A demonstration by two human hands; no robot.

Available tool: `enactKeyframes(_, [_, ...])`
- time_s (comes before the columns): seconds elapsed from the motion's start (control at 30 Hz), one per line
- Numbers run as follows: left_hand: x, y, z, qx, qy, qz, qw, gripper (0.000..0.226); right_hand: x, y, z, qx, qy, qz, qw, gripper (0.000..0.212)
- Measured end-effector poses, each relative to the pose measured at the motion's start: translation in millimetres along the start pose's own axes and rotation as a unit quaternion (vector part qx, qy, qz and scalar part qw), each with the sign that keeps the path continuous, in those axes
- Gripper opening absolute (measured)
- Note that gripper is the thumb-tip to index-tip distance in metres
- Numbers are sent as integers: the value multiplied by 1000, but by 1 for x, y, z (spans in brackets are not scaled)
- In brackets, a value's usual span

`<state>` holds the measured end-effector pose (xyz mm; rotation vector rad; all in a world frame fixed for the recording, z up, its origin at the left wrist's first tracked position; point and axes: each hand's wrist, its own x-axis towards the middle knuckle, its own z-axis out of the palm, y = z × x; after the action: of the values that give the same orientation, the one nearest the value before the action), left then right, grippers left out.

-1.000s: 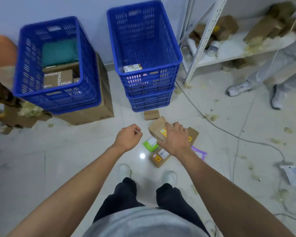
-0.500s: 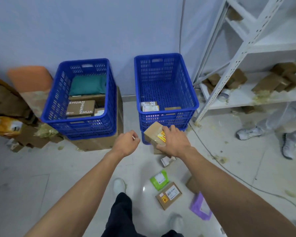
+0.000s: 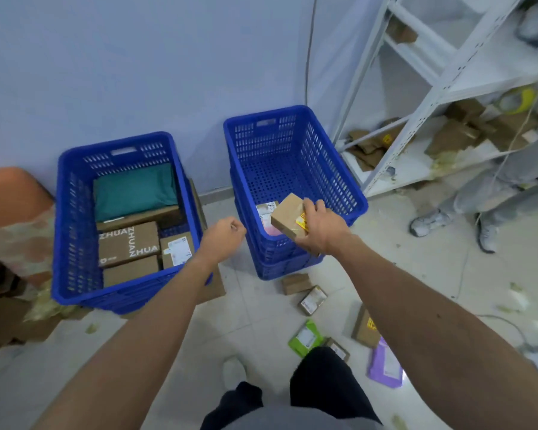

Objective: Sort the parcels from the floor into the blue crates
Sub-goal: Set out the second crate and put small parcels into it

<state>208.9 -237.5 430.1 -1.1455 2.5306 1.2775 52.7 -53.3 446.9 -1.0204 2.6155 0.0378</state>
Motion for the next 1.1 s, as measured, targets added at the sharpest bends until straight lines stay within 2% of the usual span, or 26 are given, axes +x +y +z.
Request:
enactKeyframes(0.2, [63,9,-11,7,-9,24,1000,21,58,23,-6,-32,-30,-10,999,112])
enactKeyframes(0.33, [105,18,-7,31,-24,40,998,21,112,32,-6,-57,-46,-36,997,102])
enactKeyframes(0.6, [223,31,3,107,-88,-20,990,26,247,51,25,-20,-117,-51,992,94])
enactKeyframes(0.73, [279,25,20,149,-77,-9,986,23,312,60,54,-31,-138,-66,988,93])
enactKeyframes(0.83, [314,15,43,185,-93,36,978,24,353,63,87,-65,-142,-80,984,97])
enactKeyframes(0.9, [334,4,58,217,-72,105,968,25,380,59,109,-89,-136,-96,982,101])
enactKeyframes(0.93, [342,-3,66,237,-45,154,958,26,391,57,121,-100,-133,-108,980,101])
enactKeyframes(1.0, [360,-18,81,305,-18,256,917,29,410,54,147,-113,-138,-131,975,102])
enactKeyframes(1.03, [368,-27,88,333,-19,292,897,30,416,51,160,-123,-149,-147,970,102])
enactKeyframes(1.1, [382,-45,99,342,-15,321,883,31,429,42,190,-150,-160,-187,958,103])
